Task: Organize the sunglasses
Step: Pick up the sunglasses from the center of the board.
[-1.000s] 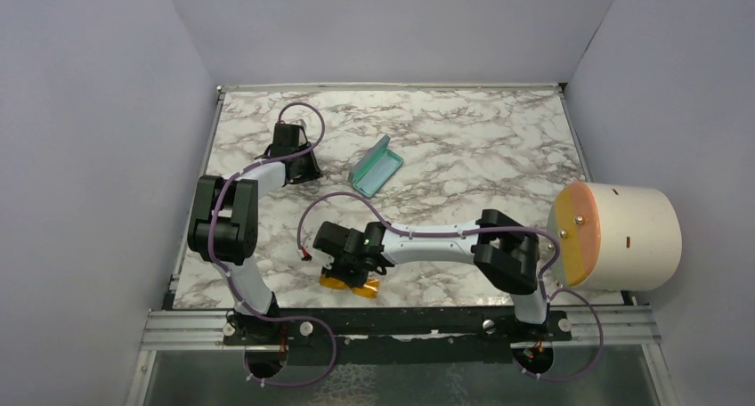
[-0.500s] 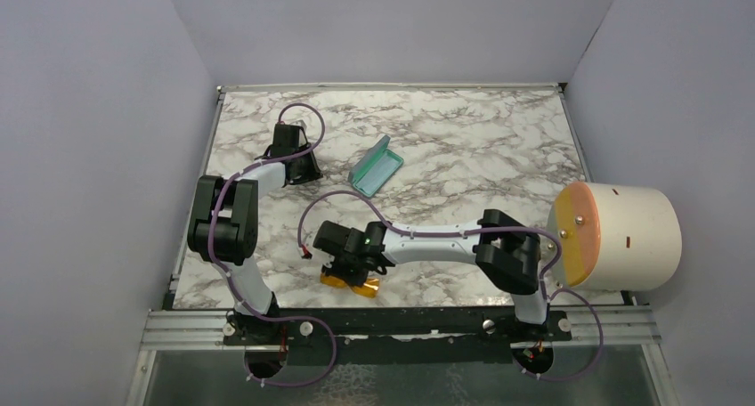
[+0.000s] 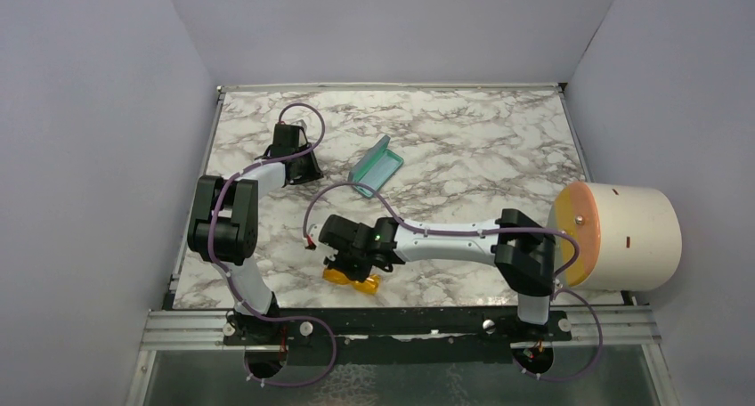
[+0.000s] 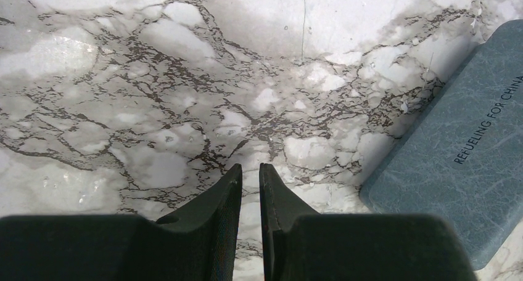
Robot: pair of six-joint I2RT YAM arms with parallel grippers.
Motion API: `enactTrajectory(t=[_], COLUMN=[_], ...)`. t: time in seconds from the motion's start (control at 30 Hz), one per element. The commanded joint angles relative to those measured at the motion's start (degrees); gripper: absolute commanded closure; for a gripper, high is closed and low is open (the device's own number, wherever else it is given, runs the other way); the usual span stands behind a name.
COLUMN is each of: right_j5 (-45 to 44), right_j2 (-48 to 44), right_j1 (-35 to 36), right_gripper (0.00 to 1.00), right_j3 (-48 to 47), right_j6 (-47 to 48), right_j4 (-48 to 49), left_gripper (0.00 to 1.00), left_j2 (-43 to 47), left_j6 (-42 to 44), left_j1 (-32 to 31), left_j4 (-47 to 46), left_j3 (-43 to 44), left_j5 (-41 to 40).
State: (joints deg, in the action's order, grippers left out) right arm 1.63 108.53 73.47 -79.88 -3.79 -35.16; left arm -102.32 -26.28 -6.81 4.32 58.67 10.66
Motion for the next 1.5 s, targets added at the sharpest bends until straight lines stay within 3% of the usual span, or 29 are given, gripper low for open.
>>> enactTrajectory(t=[0.0,0.77,1.17,1.27,1.47], right_j5=[-1.52,-1.01,-1.13,-1.21,-1.10], right_j2=[-1.12,3.37,4.54,4.71,5.01], right_j1=[-0.09,-0.17,-0.35,-0.35,-0.55], right_gripper=[0.99,0.94,0.83,0.76,0.77], right_j3=[1.44,2.82,2.08,1.96,1.65], right_j6=[-0.65,0.34,0.91,1.14,1.41], right_j4=[1.53,4.82,5.02,5.05,4.92], left_gripper=[0.80,0.80,0.80,0.80,0.80], left_j2=[1.88,1.68,1.58,1.51,1.35], left_j6=[-0.37,-0.34,-0.26,-0.26,-0.27], left_j1=[0.39,0.39,0.39,0.39,0.39], left_j4=[-1.56,-1.64,-1.66,-1.81,-1.93], left_j3=[-0.59,-0.58,-0.47,-0.50,-0.57], left_j5=[1.54,1.69,1.99,2.00,2.18])
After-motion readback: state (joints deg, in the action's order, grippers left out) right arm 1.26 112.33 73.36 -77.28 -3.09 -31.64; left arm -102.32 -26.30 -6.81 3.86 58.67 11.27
